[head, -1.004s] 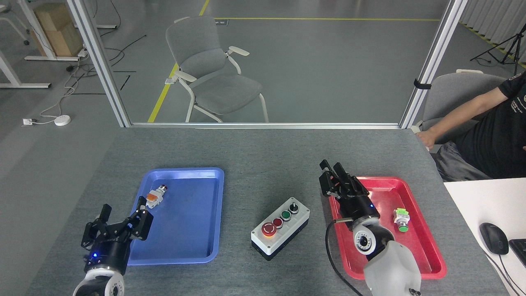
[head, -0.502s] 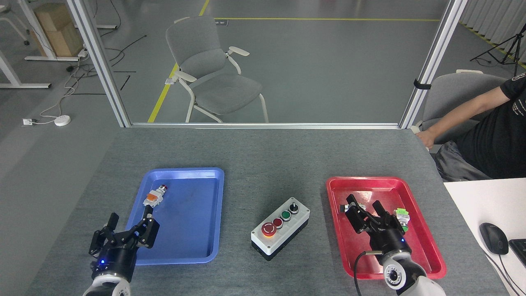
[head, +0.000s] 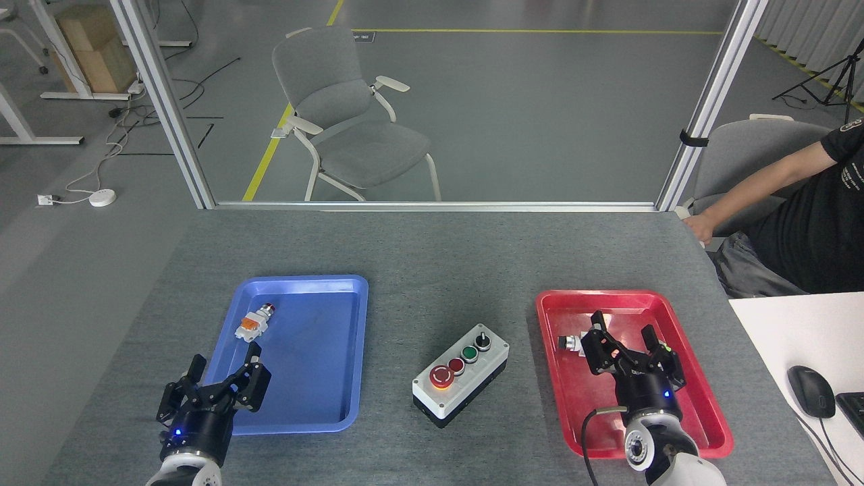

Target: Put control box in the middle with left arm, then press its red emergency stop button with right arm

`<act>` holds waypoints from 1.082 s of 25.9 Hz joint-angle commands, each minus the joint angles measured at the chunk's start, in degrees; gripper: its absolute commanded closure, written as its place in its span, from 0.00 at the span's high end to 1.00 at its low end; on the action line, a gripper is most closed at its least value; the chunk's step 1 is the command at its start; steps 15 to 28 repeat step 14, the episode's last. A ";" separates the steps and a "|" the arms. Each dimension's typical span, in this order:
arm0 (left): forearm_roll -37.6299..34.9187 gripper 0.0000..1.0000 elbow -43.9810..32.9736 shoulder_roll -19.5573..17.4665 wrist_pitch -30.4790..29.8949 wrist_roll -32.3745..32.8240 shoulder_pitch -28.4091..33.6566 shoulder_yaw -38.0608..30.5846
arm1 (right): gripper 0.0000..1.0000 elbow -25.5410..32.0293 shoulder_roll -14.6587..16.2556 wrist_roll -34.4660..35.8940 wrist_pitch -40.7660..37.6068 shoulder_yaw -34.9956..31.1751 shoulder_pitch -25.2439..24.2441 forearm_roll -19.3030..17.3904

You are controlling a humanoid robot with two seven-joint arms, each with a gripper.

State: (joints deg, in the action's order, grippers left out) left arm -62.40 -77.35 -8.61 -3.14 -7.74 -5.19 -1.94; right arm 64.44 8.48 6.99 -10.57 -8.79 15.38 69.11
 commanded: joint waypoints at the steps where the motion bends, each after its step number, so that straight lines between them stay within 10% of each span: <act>1: 0.00 0.99 0.01 0.00 0.06 0.01 0.00 0.01 | 1.00 0.16 -0.05 0.13 -0.41 0.27 0.26 0.14; 28: 0.00 0.99 0.01 0.00 -0.02 0.01 0.09 0.01 | 1.00 0.16 0.31 0.39 -0.06 0.35 0.44 0.06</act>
